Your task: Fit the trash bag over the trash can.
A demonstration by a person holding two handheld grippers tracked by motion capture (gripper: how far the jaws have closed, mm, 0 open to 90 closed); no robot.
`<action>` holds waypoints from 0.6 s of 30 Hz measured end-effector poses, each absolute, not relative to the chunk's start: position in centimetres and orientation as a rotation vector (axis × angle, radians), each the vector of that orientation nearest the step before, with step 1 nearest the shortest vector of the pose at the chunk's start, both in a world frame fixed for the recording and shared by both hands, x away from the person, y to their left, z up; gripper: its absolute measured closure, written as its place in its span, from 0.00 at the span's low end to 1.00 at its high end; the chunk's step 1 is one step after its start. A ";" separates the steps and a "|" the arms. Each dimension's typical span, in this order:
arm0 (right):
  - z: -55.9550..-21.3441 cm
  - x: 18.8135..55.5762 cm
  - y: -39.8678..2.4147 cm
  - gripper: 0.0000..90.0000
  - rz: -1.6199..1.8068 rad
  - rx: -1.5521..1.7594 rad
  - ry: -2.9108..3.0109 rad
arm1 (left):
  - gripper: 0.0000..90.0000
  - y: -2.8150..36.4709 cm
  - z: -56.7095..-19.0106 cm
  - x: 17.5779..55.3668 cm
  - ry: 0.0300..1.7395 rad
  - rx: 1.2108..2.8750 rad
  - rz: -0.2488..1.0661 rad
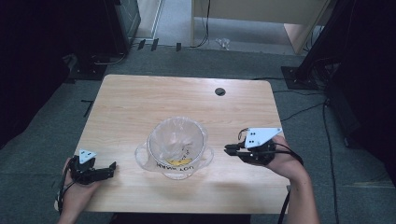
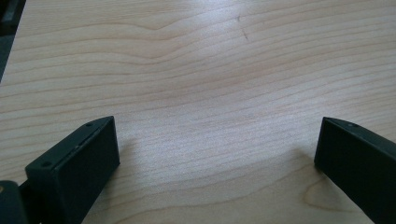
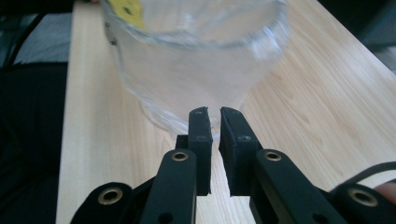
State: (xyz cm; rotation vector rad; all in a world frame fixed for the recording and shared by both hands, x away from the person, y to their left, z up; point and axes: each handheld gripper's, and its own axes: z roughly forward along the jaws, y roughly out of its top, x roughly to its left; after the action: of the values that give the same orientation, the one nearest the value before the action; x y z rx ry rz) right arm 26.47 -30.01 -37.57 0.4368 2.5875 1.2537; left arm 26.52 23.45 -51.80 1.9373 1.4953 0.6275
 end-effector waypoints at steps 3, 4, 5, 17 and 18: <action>-39.2 26.3 -30.4 0.78 1.242 0.517 2.564 | 0.00 23.5 -51.8 26.5 1.495 1.938 0.628; -39.7 26.2 -30.4 0.71 1.228 0.522 2.546 | 0.00 23.5 -51.8 26.5 1.495 1.937 0.627; -40.2 26.1 -30.4 0.66 1.216 0.535 2.525 | 0.00 23.5 -51.8 26.5 1.495 1.937 0.628; -44.7 25.9 -31.8 0.49 1.347 1.080 2.199 | 0.00 23.5 -51.8 26.5 1.495 1.938 0.627; -45.0 25.8 -32.1 0.49 1.382 1.128 2.153 | 0.00 23.5 -51.8 26.5 1.495 1.938 0.627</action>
State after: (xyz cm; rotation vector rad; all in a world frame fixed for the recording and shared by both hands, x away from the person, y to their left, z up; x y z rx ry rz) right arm 25.81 -32.15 -44.96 1.1278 2.1528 1.3822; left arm 26.52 23.46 -51.80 1.9377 1.4949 0.6272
